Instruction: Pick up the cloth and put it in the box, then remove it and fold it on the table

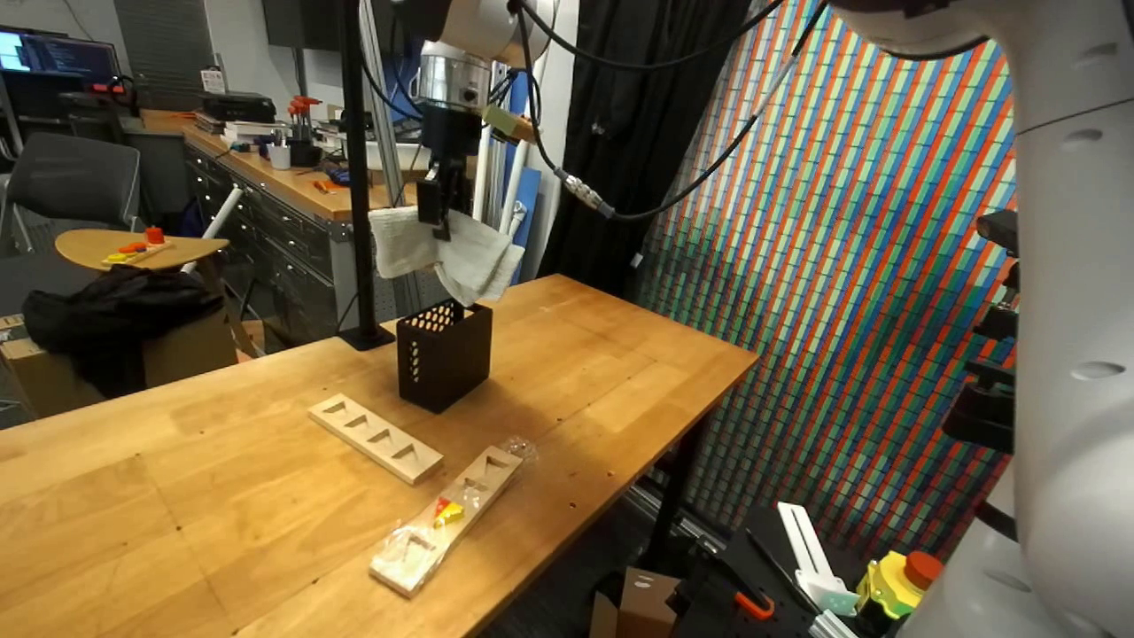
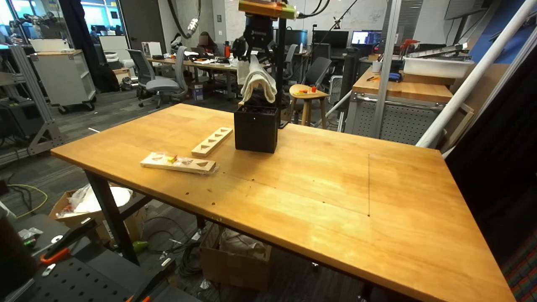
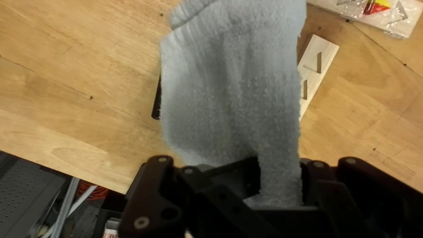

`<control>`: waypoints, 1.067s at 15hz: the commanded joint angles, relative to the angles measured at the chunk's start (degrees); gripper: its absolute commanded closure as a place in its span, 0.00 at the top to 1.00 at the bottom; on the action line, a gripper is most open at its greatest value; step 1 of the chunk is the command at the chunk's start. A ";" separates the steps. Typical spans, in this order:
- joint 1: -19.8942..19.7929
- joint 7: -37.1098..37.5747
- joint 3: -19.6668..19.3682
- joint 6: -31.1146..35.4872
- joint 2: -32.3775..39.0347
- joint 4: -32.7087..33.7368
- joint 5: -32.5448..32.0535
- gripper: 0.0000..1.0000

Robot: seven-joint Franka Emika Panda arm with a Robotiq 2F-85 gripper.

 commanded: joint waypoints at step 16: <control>-2.72 -3.51 2.20 -4.06 14.36 7.28 6.15 0.01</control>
